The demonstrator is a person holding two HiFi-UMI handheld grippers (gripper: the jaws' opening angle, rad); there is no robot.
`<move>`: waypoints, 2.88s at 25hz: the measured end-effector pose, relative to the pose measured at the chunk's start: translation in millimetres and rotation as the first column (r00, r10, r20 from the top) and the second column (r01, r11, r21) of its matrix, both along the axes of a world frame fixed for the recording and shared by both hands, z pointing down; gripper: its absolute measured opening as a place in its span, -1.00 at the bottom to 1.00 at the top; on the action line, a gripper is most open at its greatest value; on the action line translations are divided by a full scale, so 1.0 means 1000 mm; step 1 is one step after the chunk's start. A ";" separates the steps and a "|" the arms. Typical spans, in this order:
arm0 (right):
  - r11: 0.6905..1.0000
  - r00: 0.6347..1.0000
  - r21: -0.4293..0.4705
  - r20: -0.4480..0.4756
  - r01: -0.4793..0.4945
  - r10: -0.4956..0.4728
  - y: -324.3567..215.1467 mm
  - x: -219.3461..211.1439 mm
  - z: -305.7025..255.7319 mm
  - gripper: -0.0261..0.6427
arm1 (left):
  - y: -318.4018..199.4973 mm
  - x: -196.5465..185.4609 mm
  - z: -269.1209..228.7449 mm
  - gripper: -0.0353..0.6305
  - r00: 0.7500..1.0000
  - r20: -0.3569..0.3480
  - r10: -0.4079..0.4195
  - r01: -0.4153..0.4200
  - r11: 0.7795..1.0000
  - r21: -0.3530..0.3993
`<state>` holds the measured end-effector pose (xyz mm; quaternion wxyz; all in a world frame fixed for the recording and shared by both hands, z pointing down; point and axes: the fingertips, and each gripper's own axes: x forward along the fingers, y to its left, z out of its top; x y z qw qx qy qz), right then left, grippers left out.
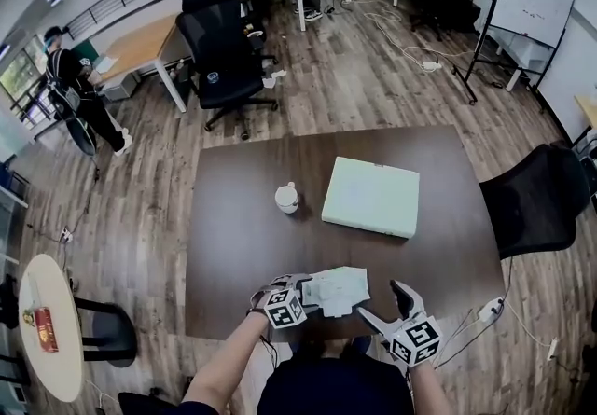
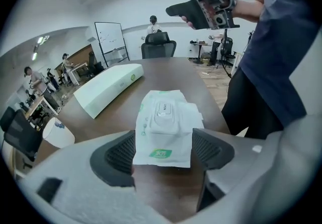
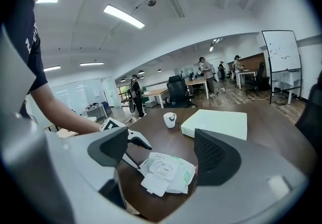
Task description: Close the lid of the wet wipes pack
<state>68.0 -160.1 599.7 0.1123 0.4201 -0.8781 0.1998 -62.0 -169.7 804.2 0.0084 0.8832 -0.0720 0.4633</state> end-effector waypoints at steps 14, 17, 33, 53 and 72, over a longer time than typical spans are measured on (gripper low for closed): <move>0.997 0.999 -0.070 0.008 -0.044 0.045 0.006 -0.002 0.025 0.26 | -0.004 0.005 0.039 0.09 0.991 0.067 0.114 -0.112 0.993 -0.034; 0.996 0.999 -0.079 0.008 -0.047 0.048 0.005 -0.003 0.030 0.24 | -0.005 0.005 0.043 0.07 0.991 0.066 0.113 -0.111 0.993 -0.040; 0.978 0.952 -0.133 -0.241 0.158 -0.187 0.022 -0.042 0.111 0.22 | -0.005 0.005 0.049 0.01 0.995 0.058 0.077 -0.075 0.996 -0.038; 0.848 0.569 -0.231 -0.655 0.477 -0.498 0.043 -0.072 0.232 0.17 | -0.005 0.004 0.050 0.00 0.992 0.103 0.068 -0.061 0.996 -0.068; 0.891 0.628 -0.223 -0.642 0.396 -0.440 0.030 -0.059 0.227 0.18 | -0.008 0.008 0.049 -0.01 0.992 0.101 0.071 -0.063 0.995 -0.080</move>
